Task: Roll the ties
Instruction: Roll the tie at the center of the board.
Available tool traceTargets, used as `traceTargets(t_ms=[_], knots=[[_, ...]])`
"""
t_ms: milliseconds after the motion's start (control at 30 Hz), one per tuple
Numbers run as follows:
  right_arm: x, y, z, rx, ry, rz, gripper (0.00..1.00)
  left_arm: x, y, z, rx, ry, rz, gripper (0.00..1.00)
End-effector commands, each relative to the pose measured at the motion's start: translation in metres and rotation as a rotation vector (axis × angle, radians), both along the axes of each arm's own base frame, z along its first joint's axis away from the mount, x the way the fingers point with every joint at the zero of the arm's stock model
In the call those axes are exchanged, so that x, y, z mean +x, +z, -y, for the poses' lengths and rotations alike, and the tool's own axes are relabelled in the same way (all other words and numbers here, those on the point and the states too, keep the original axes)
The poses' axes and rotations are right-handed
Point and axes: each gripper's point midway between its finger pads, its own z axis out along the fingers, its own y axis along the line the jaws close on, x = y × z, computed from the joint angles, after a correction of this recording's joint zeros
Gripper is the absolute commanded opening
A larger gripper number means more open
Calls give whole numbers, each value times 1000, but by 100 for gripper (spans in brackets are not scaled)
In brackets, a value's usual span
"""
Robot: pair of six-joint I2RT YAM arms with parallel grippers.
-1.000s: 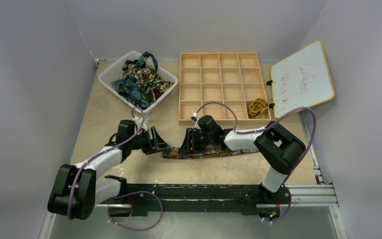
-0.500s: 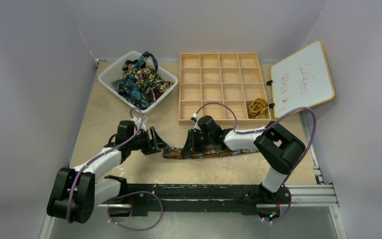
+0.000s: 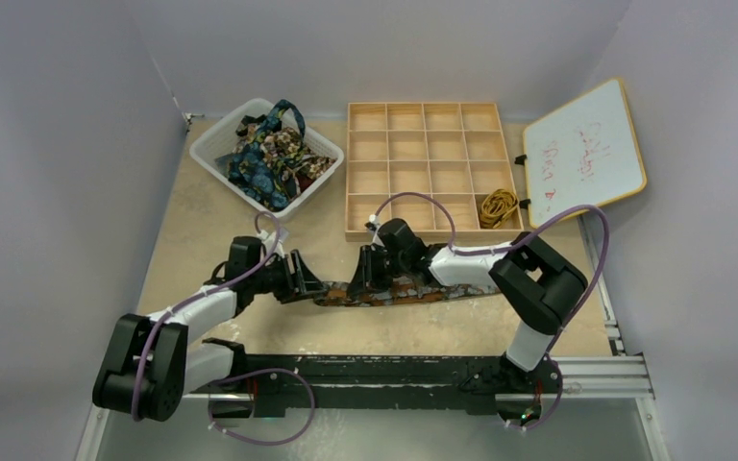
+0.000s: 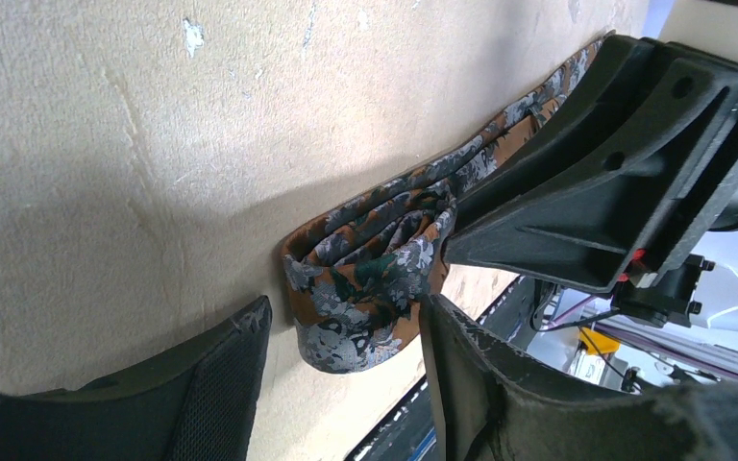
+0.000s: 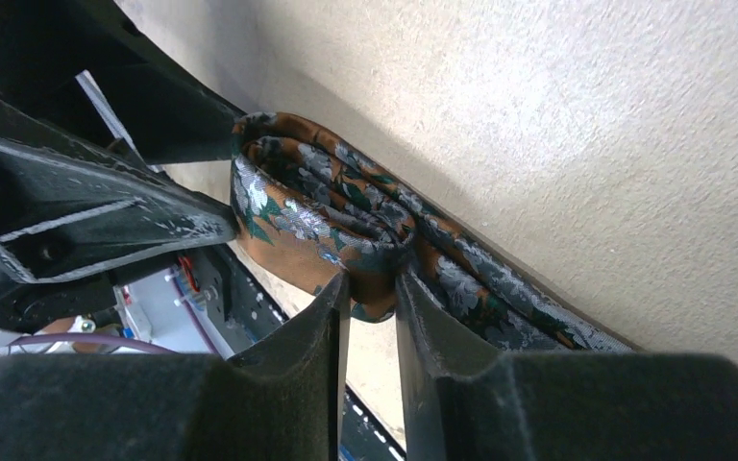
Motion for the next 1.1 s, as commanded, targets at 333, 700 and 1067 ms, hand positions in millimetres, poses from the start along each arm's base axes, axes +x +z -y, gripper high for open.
traceTargets(t_ms=[333, 700, 1067], knots=[[9, -8, 0, -29, 3, 10, 27, -1, -2, 4, -25, -17, 26, 54], [9, -13, 2, -41, -8, 2, 23, -3, 2, 3, -28, -21, 50, 57], [2, -28, 7, -62, -9, -34, 18, 4, 6, 13, -95, -42, 50, 53]])
